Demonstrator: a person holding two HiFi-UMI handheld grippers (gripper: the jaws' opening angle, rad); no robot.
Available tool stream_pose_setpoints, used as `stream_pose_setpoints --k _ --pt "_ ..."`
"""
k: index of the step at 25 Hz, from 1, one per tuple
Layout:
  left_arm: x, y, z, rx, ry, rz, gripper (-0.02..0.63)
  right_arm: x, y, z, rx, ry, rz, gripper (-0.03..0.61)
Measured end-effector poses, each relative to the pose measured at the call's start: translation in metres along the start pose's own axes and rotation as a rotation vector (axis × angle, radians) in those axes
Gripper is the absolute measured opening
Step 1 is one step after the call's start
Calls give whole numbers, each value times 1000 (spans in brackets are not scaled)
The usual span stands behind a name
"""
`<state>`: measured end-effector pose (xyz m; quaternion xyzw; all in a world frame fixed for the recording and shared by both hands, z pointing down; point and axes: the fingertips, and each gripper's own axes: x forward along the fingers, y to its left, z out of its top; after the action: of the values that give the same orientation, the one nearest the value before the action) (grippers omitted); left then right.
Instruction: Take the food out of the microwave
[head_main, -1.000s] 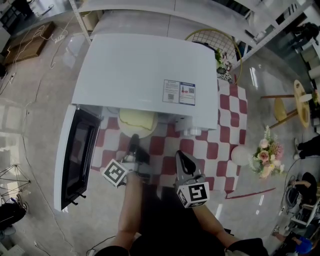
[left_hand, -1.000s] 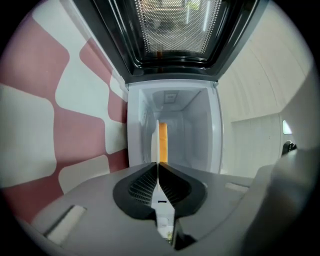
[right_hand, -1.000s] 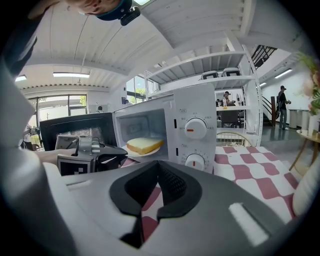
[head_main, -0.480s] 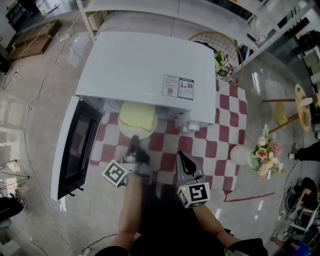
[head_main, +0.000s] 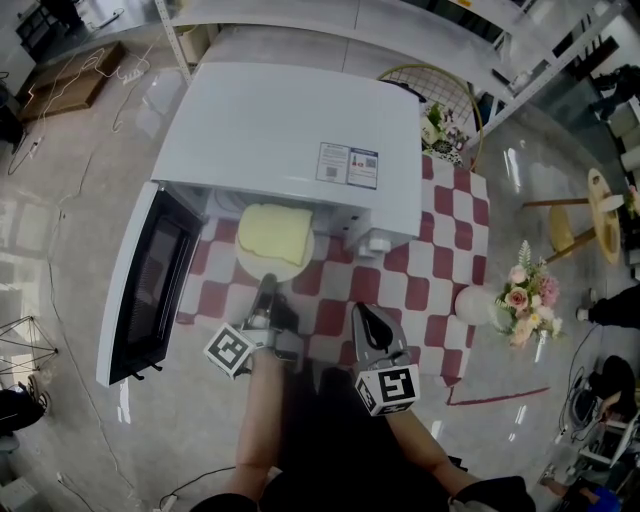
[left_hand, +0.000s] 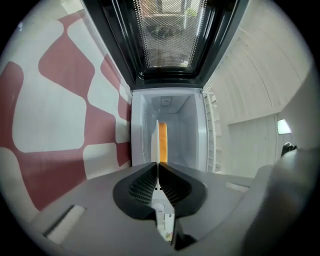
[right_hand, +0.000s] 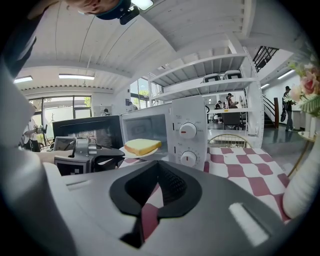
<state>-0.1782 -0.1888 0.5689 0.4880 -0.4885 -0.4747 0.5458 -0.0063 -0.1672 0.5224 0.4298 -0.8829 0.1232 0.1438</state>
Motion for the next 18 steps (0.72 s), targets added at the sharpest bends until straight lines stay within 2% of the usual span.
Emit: stream_pose_setpoints --k 18 --pt "-35 -9 -27 -2 -1 -33 22 -38 -2 -5 -8 -29 2 2"
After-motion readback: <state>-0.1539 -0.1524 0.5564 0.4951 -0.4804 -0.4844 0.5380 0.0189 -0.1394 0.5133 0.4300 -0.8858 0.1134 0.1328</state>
